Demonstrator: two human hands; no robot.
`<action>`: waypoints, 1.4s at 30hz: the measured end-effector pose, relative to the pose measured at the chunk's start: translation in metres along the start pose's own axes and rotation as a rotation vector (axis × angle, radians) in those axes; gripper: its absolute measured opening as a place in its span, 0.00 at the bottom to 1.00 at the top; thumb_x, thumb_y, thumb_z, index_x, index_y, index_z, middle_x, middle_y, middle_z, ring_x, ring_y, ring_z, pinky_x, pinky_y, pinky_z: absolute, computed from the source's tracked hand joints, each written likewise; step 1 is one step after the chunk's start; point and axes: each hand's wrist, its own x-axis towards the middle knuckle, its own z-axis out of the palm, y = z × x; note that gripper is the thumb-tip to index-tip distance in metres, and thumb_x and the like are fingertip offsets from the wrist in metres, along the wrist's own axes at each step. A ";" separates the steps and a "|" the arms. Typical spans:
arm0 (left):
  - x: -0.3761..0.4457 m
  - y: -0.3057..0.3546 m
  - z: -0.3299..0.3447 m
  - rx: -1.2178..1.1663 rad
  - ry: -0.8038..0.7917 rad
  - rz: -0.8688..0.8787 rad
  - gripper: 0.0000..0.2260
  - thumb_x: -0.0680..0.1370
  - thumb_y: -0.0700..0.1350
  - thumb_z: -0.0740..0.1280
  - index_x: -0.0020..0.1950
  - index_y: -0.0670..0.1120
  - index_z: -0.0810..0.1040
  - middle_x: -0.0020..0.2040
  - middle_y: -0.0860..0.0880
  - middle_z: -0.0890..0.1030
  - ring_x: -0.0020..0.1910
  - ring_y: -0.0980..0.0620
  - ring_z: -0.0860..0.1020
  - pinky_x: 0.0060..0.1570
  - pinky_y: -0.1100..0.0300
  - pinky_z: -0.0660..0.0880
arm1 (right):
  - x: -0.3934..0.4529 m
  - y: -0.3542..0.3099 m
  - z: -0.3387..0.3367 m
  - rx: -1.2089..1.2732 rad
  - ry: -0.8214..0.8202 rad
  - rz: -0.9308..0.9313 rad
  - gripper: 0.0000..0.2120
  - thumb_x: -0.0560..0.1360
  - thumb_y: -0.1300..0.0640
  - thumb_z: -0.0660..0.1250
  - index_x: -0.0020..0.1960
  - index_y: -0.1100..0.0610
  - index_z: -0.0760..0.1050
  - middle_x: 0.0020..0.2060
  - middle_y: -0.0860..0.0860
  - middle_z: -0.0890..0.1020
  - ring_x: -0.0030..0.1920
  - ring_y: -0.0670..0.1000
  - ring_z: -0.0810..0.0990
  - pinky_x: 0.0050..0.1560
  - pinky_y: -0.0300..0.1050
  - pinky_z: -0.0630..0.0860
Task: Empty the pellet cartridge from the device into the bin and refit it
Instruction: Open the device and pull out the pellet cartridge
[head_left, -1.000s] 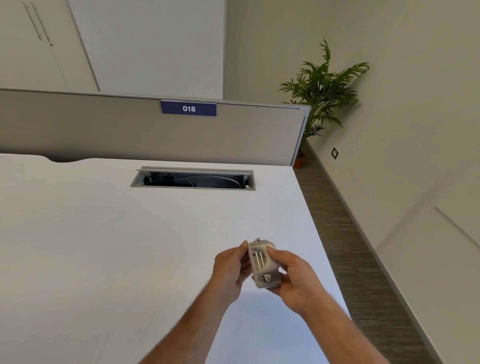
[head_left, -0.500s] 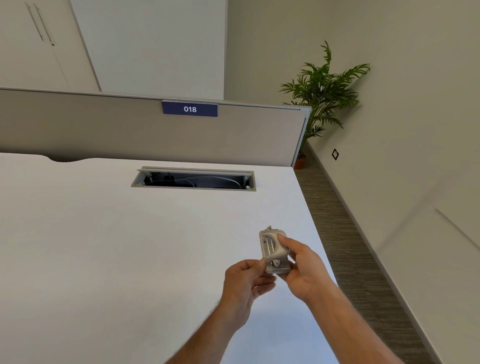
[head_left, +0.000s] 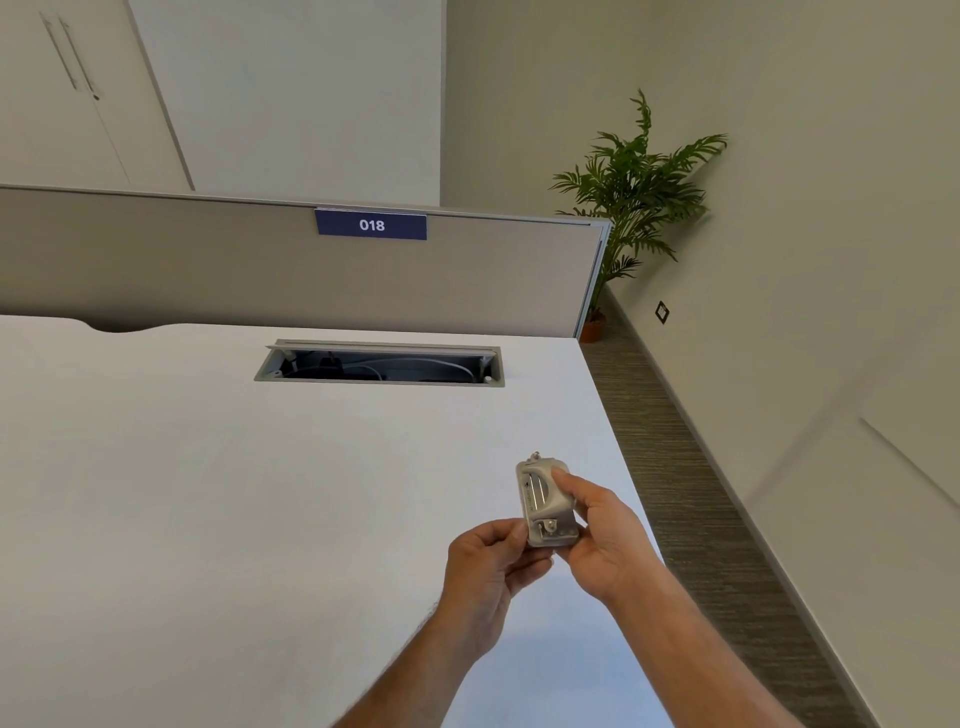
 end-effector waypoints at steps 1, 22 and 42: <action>0.000 0.000 0.000 -0.003 -0.002 0.003 0.07 0.80 0.35 0.67 0.51 0.34 0.84 0.44 0.36 0.87 0.39 0.45 0.86 0.38 0.59 0.84 | 0.000 0.000 0.000 0.005 -0.002 0.005 0.06 0.73 0.63 0.74 0.49 0.65 0.83 0.33 0.55 0.87 0.38 0.60 0.85 0.39 0.57 0.84; 0.023 0.038 -0.003 1.184 -0.247 0.585 0.49 0.63 0.57 0.83 0.77 0.57 0.61 0.72 0.60 0.68 0.67 0.65 0.65 0.56 0.83 0.61 | -0.007 0.004 -0.002 -0.030 -0.041 0.058 0.10 0.72 0.61 0.76 0.52 0.61 0.84 0.35 0.52 0.89 0.37 0.60 0.89 0.29 0.48 0.82; 0.022 0.025 0.001 1.181 -0.243 0.688 0.46 0.57 0.63 0.82 0.71 0.61 0.66 0.60 0.67 0.72 0.61 0.59 0.74 0.56 0.56 0.82 | 0.004 0.014 -0.014 0.070 -0.149 0.309 0.24 0.80 0.42 0.65 0.45 0.61 0.88 0.44 0.59 0.89 0.40 0.59 0.89 0.34 0.50 0.85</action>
